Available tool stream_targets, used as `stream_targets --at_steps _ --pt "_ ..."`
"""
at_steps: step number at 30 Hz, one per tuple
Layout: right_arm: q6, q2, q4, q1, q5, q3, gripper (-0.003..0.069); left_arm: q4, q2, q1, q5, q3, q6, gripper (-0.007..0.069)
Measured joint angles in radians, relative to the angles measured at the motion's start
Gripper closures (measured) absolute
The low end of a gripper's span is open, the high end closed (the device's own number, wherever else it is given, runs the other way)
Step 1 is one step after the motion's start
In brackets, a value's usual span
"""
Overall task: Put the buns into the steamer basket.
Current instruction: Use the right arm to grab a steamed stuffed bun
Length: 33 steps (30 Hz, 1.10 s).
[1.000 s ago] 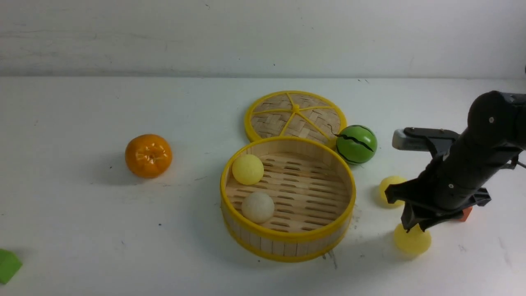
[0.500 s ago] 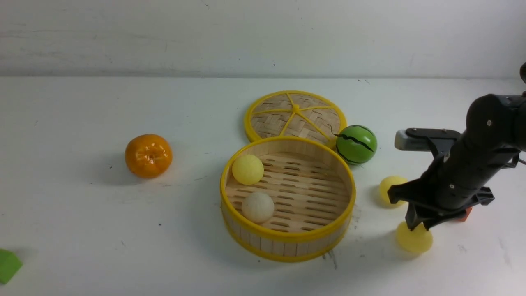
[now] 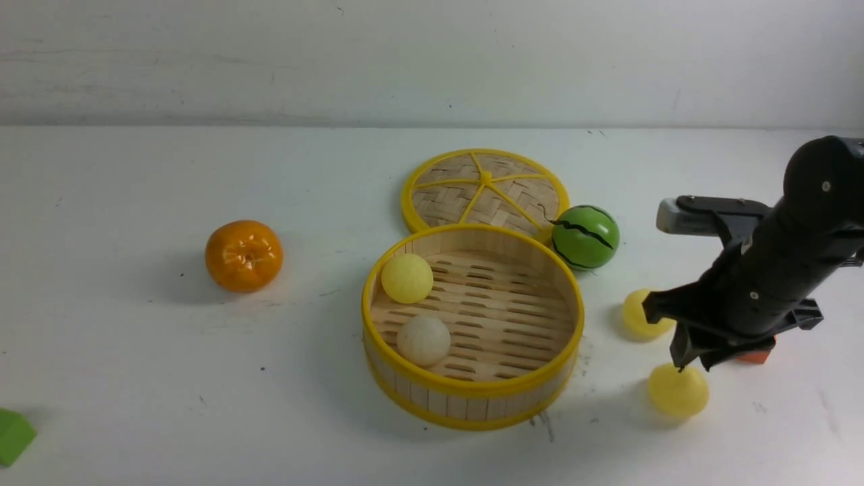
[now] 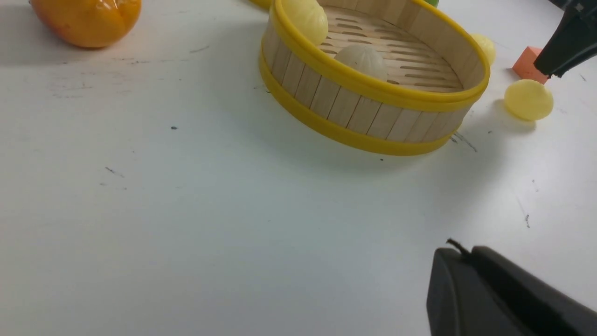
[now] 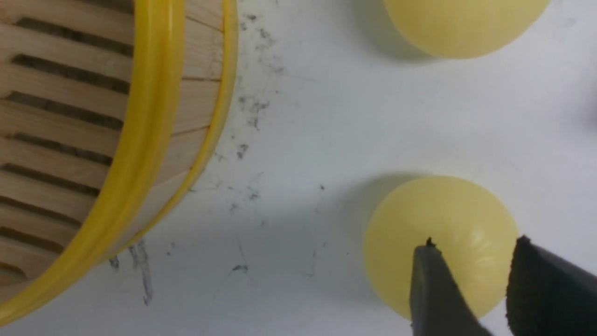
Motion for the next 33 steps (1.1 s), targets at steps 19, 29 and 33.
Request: stream_targets --at_steps 19,29,33 --pt "-0.011 0.055 0.007 0.0 -0.012 0.0 0.0419 0.0 0.0 0.0 0.0 0.0 0.0 0.0596" --pt "-0.015 0.06 0.009 0.0 -0.013 0.0 0.0419 0.0 0.0 0.0 0.0 0.0 0.0 0.0588" --pt "-0.015 0.06 0.009 0.0 -0.013 0.0 0.0419 0.0 0.0 0.0 0.0 0.0 0.0 0.0588"
